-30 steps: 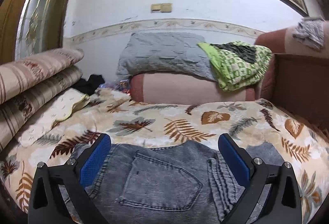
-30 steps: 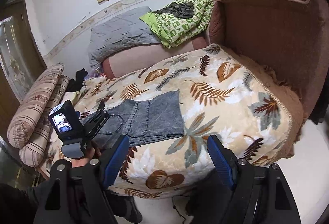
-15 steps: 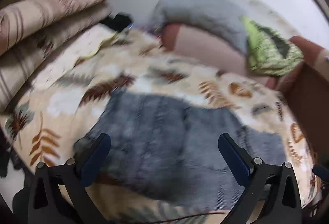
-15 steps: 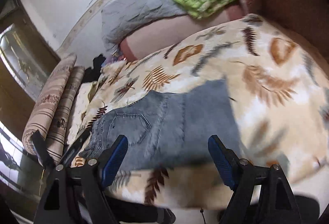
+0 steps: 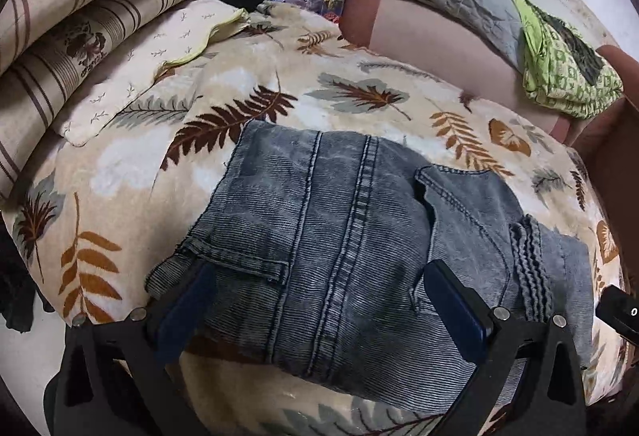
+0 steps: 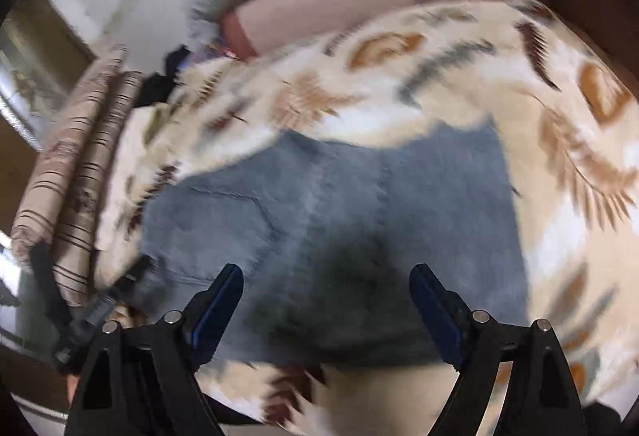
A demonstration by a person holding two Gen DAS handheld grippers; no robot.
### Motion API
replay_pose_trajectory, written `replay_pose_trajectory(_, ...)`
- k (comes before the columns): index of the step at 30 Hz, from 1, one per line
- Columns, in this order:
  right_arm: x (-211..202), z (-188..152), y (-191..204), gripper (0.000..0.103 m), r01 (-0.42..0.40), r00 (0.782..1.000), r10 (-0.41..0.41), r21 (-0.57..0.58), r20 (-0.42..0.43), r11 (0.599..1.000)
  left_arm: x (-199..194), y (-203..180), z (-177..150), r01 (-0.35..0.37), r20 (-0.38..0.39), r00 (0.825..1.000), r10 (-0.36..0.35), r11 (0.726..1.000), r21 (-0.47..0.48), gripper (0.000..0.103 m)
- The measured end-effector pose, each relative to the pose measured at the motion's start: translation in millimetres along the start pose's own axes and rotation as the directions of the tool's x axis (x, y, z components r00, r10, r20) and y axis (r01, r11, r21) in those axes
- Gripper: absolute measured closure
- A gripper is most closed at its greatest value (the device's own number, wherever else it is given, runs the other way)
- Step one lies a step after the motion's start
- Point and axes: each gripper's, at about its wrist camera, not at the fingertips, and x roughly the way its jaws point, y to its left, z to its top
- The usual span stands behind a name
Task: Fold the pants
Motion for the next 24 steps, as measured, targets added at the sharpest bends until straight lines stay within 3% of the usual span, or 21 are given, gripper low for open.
replay_pose_trajectory(2,21,-4,0,0.011,-0.024,0.998,0.024,0.003,-0.055,1.0,2,-1,0,-0.014,-0.015,1.0,0.014,1.0,0.005,0.0)
replay_pose_trajectory(4,62,-17,-17,0.011,-0.032,0.975,0.048,0.076,-0.215,0.997,3,-3,0,-0.028,-0.028,0.999,0.029,0.999,0.019,0.0)
replay_pose_trajectory(11,29,-1,-15,0.01,-0.079,0.99,0.086,0.067,-0.112,0.995,2,-11,1,-0.069,-0.047,0.996,0.071,0.997,0.033,0.0)
replay_pose_trajectory(13,22,5,-11,0.01,-0.131,0.987,0.136,0.065,-0.09,0.989,1,-14,1,-0.074,-0.054,0.996,0.076,0.997,0.038,0.0)
replay_pose_trajectory(15,30,2,-11,0.01,-0.154,0.981,0.16,0.062,-0.111,0.986,2,-16,2,-0.078,-0.076,0.994,0.081,0.996,0.041,0.0)
replay_pose_trajectory(18,65,-10,-21,0.007,-0.134,0.96,0.156,0.109,-0.232,0.985,1,-17,3,-0.08,-0.093,0.992,0.084,0.996,0.042,0.0)
replay_pose_trajectory(24,46,-2,-16,0.006,-0.157,0.97,0.171,0.097,-0.171,0.983,-1,-11,2,-0.09,-0.122,0.988,0.091,0.996,0.01,0.0)
